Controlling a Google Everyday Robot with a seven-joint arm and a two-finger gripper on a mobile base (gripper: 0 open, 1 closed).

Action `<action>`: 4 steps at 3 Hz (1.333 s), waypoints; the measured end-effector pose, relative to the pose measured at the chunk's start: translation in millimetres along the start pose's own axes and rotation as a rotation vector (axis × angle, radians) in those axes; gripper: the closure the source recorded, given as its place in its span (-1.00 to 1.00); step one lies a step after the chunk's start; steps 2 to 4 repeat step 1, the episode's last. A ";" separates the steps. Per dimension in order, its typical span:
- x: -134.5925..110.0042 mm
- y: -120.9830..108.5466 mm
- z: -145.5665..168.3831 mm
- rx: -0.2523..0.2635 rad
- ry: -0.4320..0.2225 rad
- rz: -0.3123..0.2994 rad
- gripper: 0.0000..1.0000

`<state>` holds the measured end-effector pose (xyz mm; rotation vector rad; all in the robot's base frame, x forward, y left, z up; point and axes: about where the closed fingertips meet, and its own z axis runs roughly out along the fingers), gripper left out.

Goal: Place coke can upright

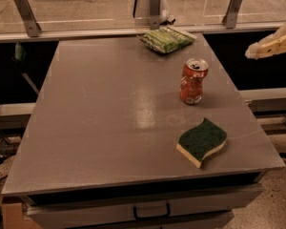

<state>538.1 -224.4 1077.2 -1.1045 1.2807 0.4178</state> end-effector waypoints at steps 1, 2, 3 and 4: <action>0.0 0.0 0.1 0.000 0.000 0.000 -1.00; 0.0 0.0 0.1 0.000 0.000 0.000 -1.00; 0.0 0.0 0.1 0.000 0.000 0.000 -1.00; 0.0 0.0 0.1 0.000 0.000 0.000 -1.00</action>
Offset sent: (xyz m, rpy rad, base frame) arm 0.0000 0.0000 0.0000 0.0000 0.0000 0.0000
